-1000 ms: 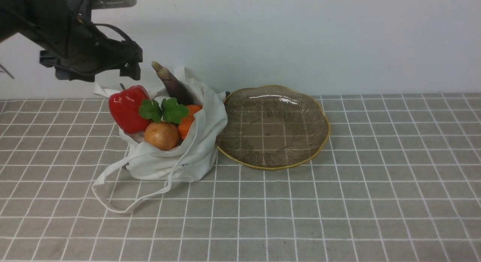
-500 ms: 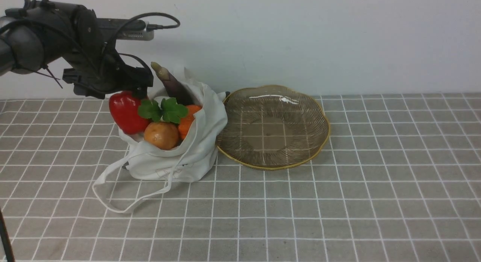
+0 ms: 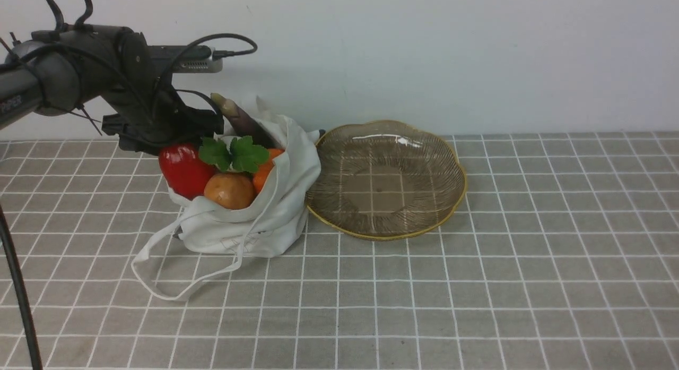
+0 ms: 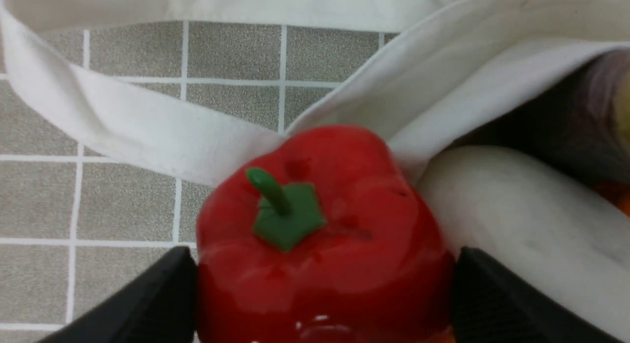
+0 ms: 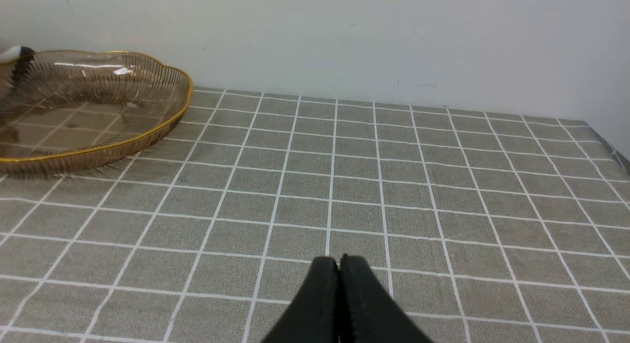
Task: Take vegetables from bag on grey coffee tablecloth place on plate.
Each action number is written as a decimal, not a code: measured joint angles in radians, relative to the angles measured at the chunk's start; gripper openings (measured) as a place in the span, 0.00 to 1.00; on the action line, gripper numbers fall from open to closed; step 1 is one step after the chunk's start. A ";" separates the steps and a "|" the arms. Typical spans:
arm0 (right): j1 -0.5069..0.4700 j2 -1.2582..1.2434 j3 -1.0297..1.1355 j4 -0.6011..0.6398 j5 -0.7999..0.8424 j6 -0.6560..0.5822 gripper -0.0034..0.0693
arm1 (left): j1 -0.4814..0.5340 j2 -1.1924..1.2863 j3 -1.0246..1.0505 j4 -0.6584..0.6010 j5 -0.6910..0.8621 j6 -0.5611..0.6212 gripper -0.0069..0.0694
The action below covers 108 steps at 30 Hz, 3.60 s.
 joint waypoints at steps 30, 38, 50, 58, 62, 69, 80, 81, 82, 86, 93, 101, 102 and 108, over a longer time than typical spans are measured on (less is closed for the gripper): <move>0.000 0.000 0.000 0.000 0.000 0.000 0.03 | -0.345 -0.022 -0.229 -0.303 0.146 0.145 0.87; 0.000 0.000 0.000 0.000 0.000 0.000 0.03 | -0.415 0.136 -0.228 -0.305 -0.049 0.137 0.87; 0.000 0.000 0.000 0.000 0.000 0.000 0.03 | -0.425 0.167 -0.228 -0.331 -0.160 0.137 0.92; 0.000 0.000 0.000 0.000 0.000 0.000 0.03 | -0.425 0.075 -0.262 -0.329 -0.162 0.156 0.99; 0.000 0.000 0.000 0.000 0.000 0.000 0.03 | -0.425 0.023 -0.264 -0.329 -0.139 0.172 0.99; 0.000 0.000 0.000 0.000 0.000 0.000 0.03 | -0.418 -0.136 -0.264 -0.265 0.080 0.191 0.71; 0.000 0.000 0.000 0.000 0.000 0.000 0.03 | -0.412 -0.572 -0.250 0.038 0.519 0.220 0.09; 0.000 0.000 0.000 0.000 0.000 0.000 0.03 | -0.412 -0.633 -0.219 0.066 0.525 0.215 0.08; 0.000 0.000 0.000 0.000 0.000 0.000 0.03 | -0.412 -0.691 -0.177 0.080 0.529 0.208 0.08; 0.000 0.000 0.000 0.000 0.000 0.000 0.03 | -0.412 -0.887 0.019 0.095 0.531 0.159 0.08; 0.000 0.000 0.000 0.000 0.000 0.011 0.03 | -0.412 -1.323 0.575 0.066 0.237 0.047 0.08; 0.000 0.000 0.000 0.000 0.000 0.013 0.03 | -0.412 -1.738 1.097 0.044 -0.319 -0.042 0.08; 0.000 0.000 0.000 0.000 0.000 0.013 0.03 | -0.412 -1.776 1.143 0.044 -0.375 -0.042 0.08; 0.000 0.000 0.000 0.000 0.000 0.013 0.03 | -0.412 -1.856 1.207 0.044 -0.426 -0.043 0.08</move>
